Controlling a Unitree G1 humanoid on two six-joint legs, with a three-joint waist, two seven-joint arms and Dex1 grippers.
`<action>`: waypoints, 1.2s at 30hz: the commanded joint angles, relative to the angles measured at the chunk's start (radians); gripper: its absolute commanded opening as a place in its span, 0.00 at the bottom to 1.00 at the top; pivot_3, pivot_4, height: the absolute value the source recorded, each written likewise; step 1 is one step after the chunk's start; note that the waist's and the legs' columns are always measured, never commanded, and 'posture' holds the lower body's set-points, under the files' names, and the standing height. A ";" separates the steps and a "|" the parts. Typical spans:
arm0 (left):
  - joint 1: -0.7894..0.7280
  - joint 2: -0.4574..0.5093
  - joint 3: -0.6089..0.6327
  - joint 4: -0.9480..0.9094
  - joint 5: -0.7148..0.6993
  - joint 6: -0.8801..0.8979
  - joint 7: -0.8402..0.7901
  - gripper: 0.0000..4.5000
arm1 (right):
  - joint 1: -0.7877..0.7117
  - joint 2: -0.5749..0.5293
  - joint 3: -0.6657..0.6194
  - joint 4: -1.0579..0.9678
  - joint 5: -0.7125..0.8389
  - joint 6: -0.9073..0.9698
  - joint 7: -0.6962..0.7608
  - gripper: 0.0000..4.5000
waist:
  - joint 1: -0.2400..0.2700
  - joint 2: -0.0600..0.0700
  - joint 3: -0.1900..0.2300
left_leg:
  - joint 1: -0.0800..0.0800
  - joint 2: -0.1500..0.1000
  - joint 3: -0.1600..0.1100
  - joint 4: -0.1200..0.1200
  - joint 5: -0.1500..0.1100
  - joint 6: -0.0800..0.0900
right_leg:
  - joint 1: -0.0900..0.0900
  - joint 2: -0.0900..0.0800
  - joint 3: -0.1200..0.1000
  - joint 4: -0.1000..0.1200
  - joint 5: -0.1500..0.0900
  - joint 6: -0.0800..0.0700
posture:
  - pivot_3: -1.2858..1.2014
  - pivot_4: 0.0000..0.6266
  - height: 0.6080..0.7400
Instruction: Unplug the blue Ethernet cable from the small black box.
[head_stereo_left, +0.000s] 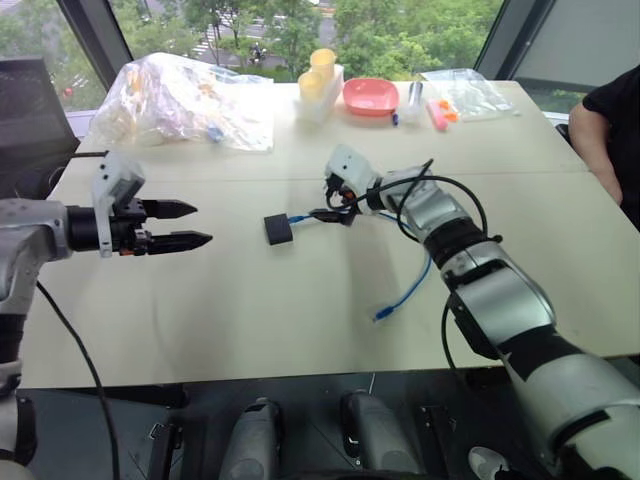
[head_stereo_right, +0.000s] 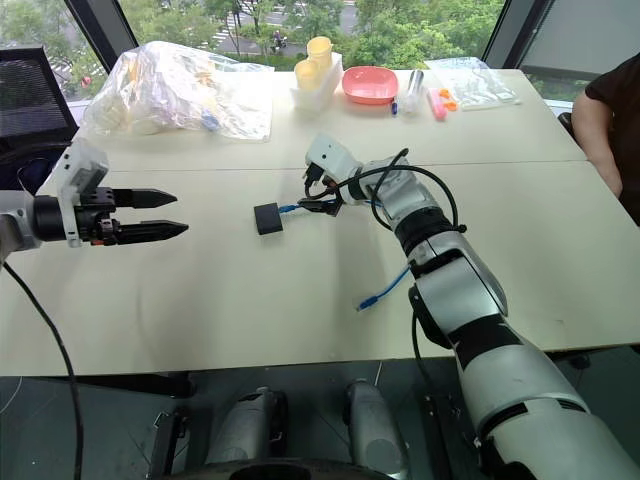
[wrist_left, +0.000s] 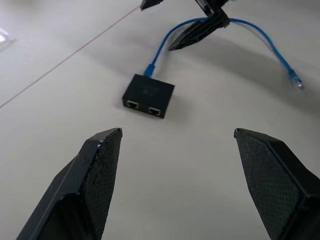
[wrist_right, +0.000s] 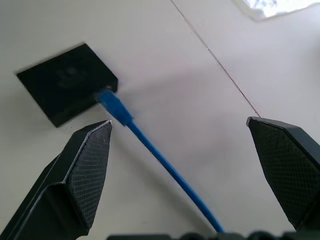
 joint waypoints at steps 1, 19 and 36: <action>0.110 -0.001 0.113 -0.130 -0.051 0.051 0.049 0.83 | -0.043 0.042 -0.008 0.085 -0.061 -0.054 0.009 1.00 | -0.002 0.000 0.000 | 0.000 0.000 0.000 0.000 0.000 0.000 | 0.000 0.000 0.000 0.000 0.000 0.000 | 0.52 0.24 1.00; 0.570 -0.123 0.594 -0.620 -0.266 0.318 0.351 0.84 | -0.038 0.208 -0.146 0.173 -0.207 0.065 -0.194 0.27 | -0.023 0.001 0.000 | 0.008 0.001 -0.005 0.000 0.001 -0.003 | 0.006 -0.004 0.000 0.001 -0.002 -0.006 | 0.52 0.24 1.00; 0.360 -0.093 0.390 -0.422 -0.228 0.196 0.384 0.84 | -0.144 0.157 -0.254 0.100 -0.167 -0.075 0.021 0.02 | -0.025 0.001 0.001 | 0.009 0.000 -0.006 -0.001 0.001 -0.004 | 0.006 -0.002 -0.001 0.001 -0.003 -0.008 | 0.52 0.24 1.00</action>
